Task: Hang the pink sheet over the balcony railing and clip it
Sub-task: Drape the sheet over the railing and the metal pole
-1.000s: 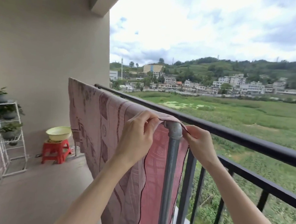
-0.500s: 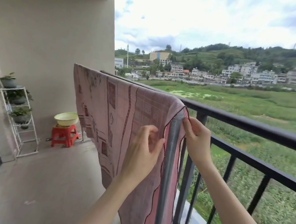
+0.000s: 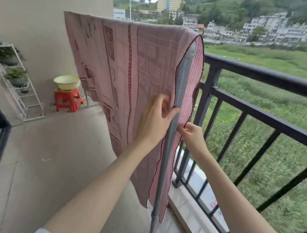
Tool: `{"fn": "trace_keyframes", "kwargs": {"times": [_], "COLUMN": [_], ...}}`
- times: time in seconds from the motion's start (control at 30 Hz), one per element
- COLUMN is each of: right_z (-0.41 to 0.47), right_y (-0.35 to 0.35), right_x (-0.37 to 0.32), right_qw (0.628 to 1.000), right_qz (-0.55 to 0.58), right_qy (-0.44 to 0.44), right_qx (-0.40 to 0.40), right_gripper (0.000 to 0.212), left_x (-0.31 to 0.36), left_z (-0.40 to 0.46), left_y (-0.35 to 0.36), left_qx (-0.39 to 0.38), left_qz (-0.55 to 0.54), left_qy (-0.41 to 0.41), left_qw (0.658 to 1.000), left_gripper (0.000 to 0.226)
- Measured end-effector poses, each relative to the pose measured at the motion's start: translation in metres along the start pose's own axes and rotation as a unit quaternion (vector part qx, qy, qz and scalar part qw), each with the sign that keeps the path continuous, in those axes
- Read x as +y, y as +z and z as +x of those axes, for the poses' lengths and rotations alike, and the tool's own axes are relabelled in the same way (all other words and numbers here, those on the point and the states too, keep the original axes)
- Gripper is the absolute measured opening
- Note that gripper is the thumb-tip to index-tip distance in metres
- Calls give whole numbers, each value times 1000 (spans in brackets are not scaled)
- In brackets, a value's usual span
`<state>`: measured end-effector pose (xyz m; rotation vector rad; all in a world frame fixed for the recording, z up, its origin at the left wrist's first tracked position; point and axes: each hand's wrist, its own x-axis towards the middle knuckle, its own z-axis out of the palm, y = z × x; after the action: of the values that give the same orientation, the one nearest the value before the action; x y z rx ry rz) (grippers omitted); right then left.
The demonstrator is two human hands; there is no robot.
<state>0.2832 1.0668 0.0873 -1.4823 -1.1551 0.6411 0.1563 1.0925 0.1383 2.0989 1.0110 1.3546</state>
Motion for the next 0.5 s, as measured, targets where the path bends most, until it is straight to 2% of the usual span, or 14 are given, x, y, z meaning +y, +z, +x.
{"fn": "trace_keyframes", "kwargs": {"times": [0.13,0.37,0.5], "right_z": [0,-8,-19], "right_y": [18,48,54], "right_x": [16,22,22], "right_qw": [999,997,996], "right_qz": [-29,-63,-74], "right_qy": [31,47,50], "right_qx": [-12,-6,-6], "right_gripper": [15,22,23], "left_x": [-11,-48,-49], "left_z": [6,-15,-28], "left_y": [-17,-34,-41], "left_qx": [51,88,128], "left_qz": [-47,-56,-56], "left_qy": [0,-45,-39], "left_qw": [998,994,989], "left_gripper": [12,13,16]}}
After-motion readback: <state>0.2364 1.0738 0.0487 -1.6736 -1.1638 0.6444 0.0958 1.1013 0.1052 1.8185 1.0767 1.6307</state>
